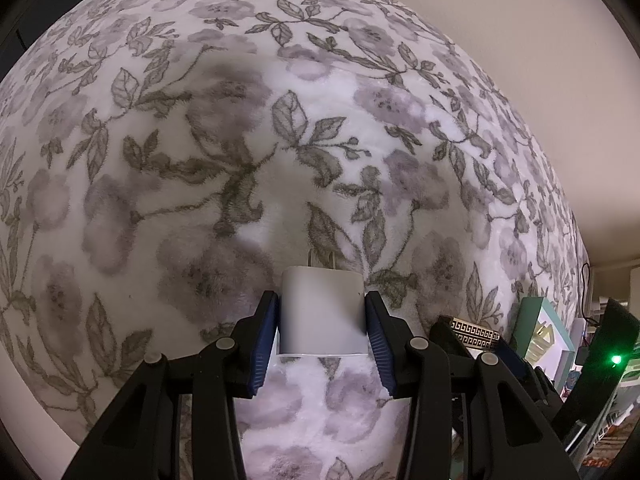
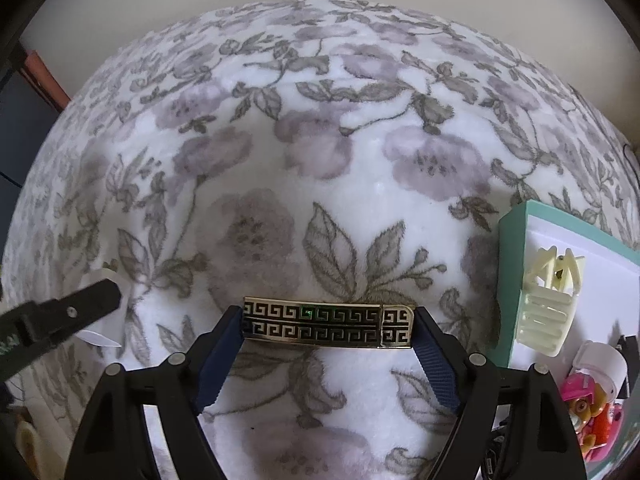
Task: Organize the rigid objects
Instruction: 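Carry the charger plug and gold bar into the tray and release both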
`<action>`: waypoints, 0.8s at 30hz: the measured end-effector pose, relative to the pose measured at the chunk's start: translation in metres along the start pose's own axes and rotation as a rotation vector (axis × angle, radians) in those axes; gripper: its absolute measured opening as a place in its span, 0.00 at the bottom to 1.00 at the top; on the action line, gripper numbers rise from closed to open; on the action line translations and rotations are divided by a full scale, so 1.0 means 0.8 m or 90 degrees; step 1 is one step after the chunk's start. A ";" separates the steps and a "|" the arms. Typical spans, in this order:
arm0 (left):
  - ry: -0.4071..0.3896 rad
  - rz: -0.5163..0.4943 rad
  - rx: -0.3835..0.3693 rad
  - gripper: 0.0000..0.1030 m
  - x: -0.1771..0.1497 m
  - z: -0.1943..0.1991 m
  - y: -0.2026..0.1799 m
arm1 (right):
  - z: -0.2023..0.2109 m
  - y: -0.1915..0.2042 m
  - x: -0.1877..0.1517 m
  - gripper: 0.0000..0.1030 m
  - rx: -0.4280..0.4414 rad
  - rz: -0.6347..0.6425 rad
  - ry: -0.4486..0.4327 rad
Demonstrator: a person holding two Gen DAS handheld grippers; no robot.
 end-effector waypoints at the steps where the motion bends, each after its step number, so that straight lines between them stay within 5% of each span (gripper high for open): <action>1: 0.000 0.000 0.000 0.44 0.000 0.000 0.000 | -0.001 0.001 0.000 0.82 -0.002 0.001 -0.001; 14: -0.038 -0.028 -0.023 0.44 0.007 0.025 -0.035 | 0.052 -0.034 0.009 0.81 0.064 -0.073 -0.049; 24: -0.072 -0.134 -0.087 0.44 -0.024 0.059 -0.141 | 0.113 -0.152 -0.020 0.81 -0.004 -0.197 -0.036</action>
Point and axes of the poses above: each gripper's, at about its wrist camera, not at the fingertips, and z roughly against the way its jaws point, y to its left, x to its top, the point moved 6 cm from there along -z, roughly the way its jaws point, and after that the axes turned 3 degrees about -y, right-handed, at the moved point
